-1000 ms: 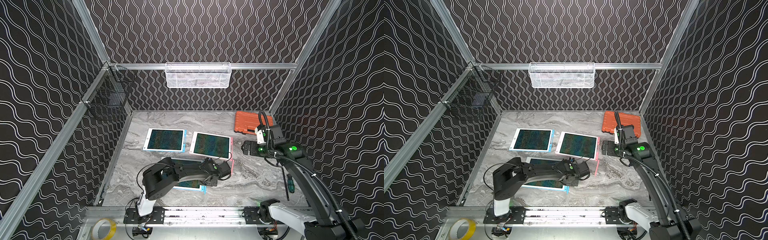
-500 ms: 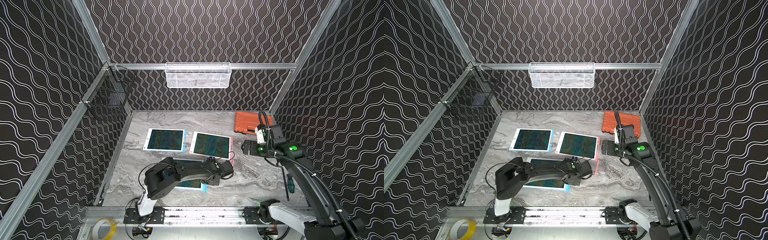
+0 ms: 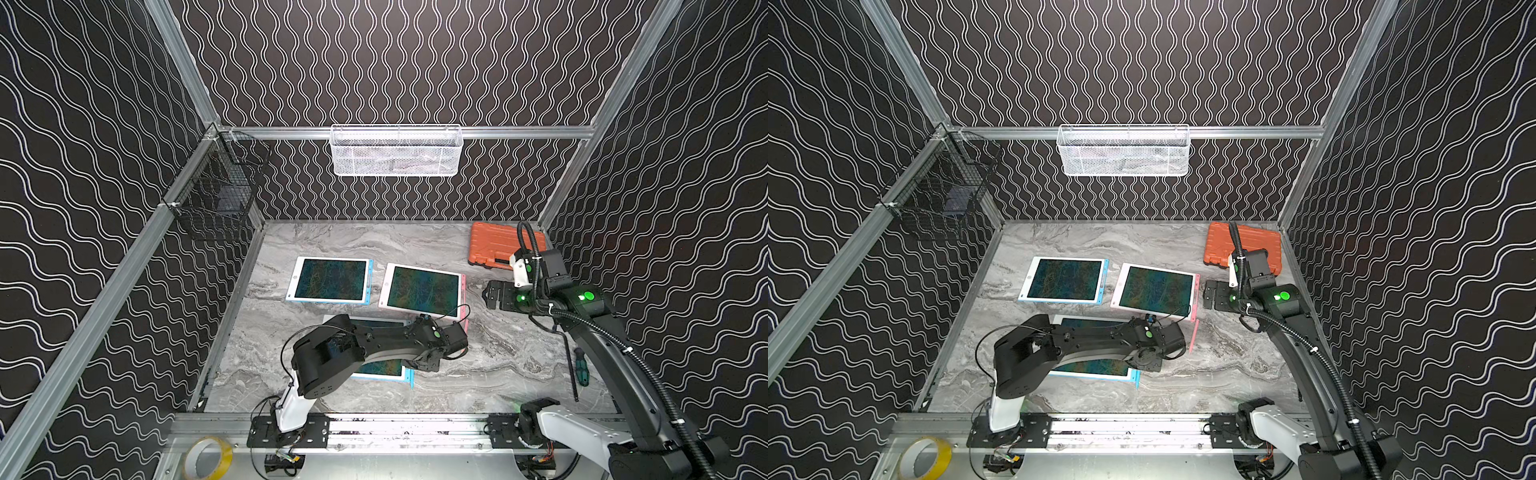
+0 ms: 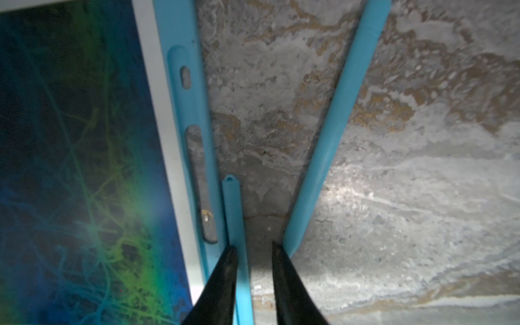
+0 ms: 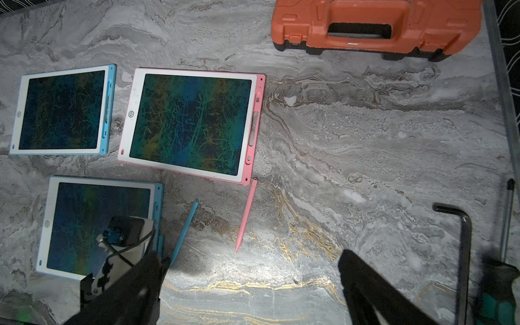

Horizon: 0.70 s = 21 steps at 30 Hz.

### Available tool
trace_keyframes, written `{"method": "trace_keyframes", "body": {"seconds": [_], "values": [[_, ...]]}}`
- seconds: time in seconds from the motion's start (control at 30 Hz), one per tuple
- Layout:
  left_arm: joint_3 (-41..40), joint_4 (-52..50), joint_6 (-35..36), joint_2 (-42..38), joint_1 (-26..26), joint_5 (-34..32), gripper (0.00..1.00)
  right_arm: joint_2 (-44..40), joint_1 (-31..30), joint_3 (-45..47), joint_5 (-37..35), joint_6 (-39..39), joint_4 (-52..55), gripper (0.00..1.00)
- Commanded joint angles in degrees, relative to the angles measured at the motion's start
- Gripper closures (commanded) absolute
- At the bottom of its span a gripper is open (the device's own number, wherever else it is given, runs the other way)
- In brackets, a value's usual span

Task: Place the stylus back onto the writing tablet
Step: Pick up the stylus from the center of the board.

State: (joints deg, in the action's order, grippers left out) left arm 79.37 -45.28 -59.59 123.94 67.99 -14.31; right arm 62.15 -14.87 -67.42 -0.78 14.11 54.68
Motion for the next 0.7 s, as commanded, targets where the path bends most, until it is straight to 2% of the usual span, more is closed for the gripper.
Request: {"method": "trace_keyframes", "body": {"seconds": [0.0,0.3,0.67], "values": [[-0.5,1.7,0.5,0.2,-0.2,0.6,0.73,-0.1,0.0,-0.6,-0.1,0.1,0.6,0.00],[-2.5,1.9,0.1,0.0,-0.4,1.0,0.73,0.3,0.0,-0.6,0.0,0.3,0.2,0.00],[-3.6,1.7,0.9,0.4,-0.4,1.4,0.84,0.3,-0.1,-0.7,-0.1,0.4,0.2,0.00]]}}
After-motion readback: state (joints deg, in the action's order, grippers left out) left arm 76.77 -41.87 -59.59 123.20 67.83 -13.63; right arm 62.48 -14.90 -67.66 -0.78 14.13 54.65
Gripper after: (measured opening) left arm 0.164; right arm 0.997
